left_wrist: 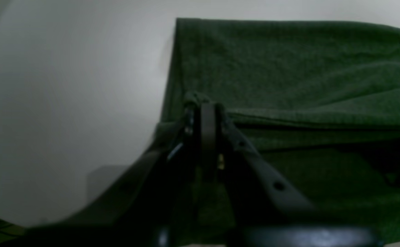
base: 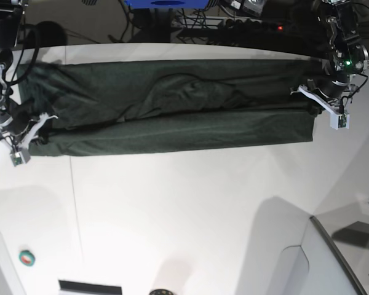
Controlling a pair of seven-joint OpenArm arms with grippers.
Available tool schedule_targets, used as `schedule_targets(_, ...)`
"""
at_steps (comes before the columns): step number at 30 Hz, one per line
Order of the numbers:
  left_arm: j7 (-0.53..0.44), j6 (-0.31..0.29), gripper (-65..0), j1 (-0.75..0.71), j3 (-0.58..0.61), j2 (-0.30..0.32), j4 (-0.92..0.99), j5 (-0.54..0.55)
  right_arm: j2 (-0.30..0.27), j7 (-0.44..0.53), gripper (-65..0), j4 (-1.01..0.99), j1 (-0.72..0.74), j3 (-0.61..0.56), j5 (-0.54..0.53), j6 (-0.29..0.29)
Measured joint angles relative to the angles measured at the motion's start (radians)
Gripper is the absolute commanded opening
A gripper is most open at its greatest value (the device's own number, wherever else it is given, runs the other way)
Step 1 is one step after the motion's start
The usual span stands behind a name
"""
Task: Layout the t-shirt on the table in an organized manner, then fold the t-shirt properly
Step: 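Hold the folded edge with both grippers and smooth it flat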
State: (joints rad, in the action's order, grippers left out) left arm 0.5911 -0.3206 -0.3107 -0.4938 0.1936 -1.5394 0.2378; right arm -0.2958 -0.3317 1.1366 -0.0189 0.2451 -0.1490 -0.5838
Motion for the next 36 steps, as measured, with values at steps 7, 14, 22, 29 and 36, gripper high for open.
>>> schedule_targets(7, -0.003, 0.000, -65.0, 0.006, 0.000, 0.000, 0.051, -0.001, 0.000, 0.000, -64.4, -0.003, -0.012, -0.001, 0.000, 0.000)
schedule_targets(14, -0.079, 0.006, -65.0, -0.005, 0.060, 0.008, 0.098, -0.001, 0.000, 0.000, -64.4, -0.005, -0.027, 0.000, 0.000, 0.000)
schedule_targets(22, -0.128, 0.007, -65.0, -0.013, 0.063, 0.001, 0.115, -0.002, 0.001, -0.001, -64.4, -0.003, -0.035, 0.000, 0.000, 0.000)
schedule_targets(29, -0.128, 0.007, -65.0, -0.014, 0.054, 0.009, 0.110, -0.002, 0.001, -0.002, -64.4, 0.027, -0.054, 0.000, 0.001, 0.000)
schedule_targets(36, -0.127, 0.007, -65.0, -0.010, 0.059, -0.001, 0.110, -0.107, 0.000, -0.001, -62.0, 0.046, -0.063, 0.000, 0.000, 0.000)
